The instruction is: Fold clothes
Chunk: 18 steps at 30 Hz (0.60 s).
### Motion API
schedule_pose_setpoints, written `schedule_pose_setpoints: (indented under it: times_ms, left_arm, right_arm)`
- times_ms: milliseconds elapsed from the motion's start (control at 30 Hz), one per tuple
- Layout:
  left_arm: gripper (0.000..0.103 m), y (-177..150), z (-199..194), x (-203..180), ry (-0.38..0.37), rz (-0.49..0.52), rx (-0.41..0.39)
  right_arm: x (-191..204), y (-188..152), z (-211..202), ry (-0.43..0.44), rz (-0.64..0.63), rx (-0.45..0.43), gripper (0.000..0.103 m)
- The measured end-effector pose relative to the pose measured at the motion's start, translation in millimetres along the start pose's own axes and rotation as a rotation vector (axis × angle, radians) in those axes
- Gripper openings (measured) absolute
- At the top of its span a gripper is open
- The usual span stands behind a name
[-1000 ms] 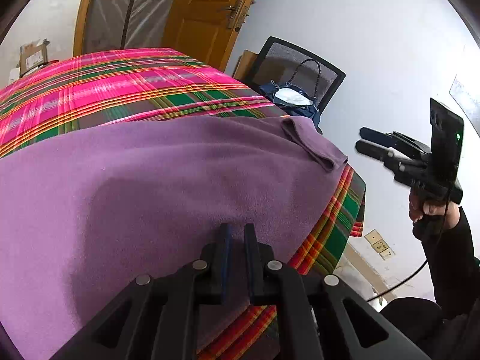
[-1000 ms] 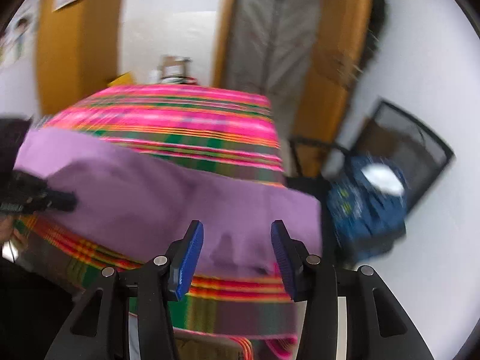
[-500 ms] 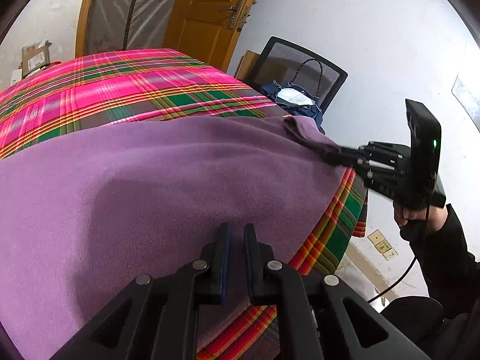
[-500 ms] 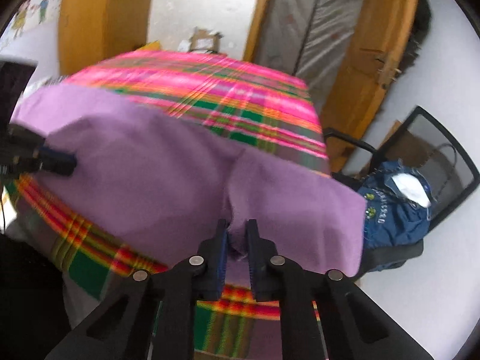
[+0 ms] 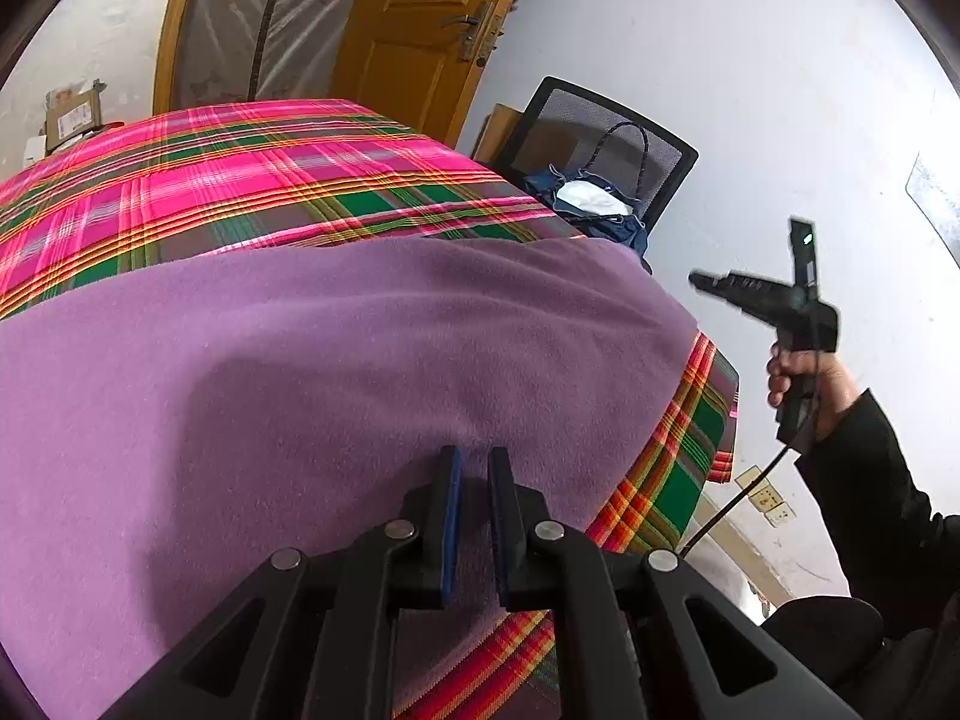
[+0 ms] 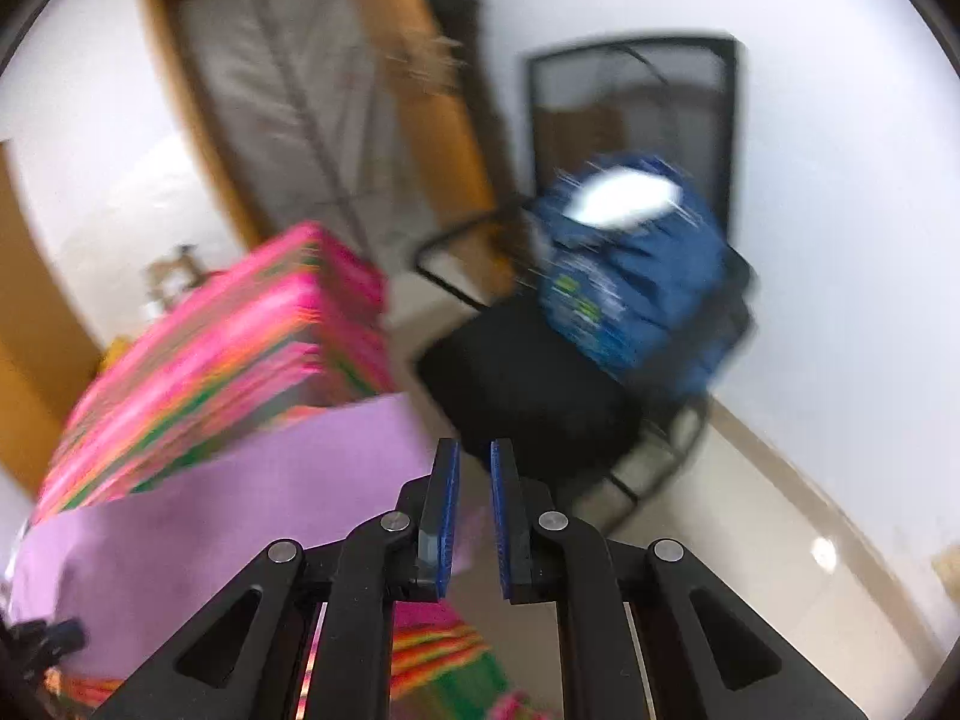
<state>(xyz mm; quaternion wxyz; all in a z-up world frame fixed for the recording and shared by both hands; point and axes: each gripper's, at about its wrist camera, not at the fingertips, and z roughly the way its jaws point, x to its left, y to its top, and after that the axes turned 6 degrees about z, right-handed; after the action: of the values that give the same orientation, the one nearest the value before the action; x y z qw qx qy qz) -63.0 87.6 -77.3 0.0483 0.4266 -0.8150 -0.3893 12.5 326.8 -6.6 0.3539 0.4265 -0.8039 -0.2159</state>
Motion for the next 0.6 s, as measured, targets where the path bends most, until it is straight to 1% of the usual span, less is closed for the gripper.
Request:
schedule_pose_setpoints:
  times_ms: [133, 167, 233, 267, 333, 400, 467, 533, 600]
  left_arm:
    - [0.008, 0.7, 0.5, -1.0, 0.008, 0.001, 0.002]
    - [0.008, 1.5, 0.6, -1.5, 0.012, 0.002, 0.005]
    - [0.009, 3.1, 0.8, -2.7, 0.021, 0.003, 0.012]
    - [0.009, 3.9, 0.9, -3.3, 0.025, 0.003, 0.015]
    - [0.009, 5.6, 1.7, -4.8, 0.036, 0.008, 0.016]
    - [0.008, 6.7, 2.3, -5.2, 0.043, 0.008, 0.017]
    - [0.008, 7.2, 2.7, -4.3, 0.043, 0.004, 0.016]
    - [0.009, 7.0, 3.1, -3.5, 0.042, 0.000, 0.016]
    - [0.009, 7.1, 3.8, -3.4, 0.042, -0.002, 0.016]
  right_arm:
    - [-29.0, -3.9, 16.6, -0.031, 0.106, 0.068, 0.015]
    - [-36.3, -4.8, 20.7, -0.039, 0.132, 0.085, 0.017]
    - [-29.2, -5.8, 18.2, 0.029, 0.121, 0.085, 0.028]
    - [-22.0, -5.1, 16.0, 0.069, 0.100, 0.081, 0.037]
    - [-7.4, 0.3, 19.1, 0.122, 0.054, 0.088, 0.039]
    - [7.2, 6.4, 23.4, 0.171, 0.008, 0.096, 0.046]
    - [21.9, 12.4, 27.8, 0.219, -0.038, 0.105, 0.048]
    - [16.8, 24.2, 45.4, 0.235, -0.024, 0.114, 0.048]
    - [3.4, 32.9, 62.0, 0.250, 0.048, 0.148, 0.048]
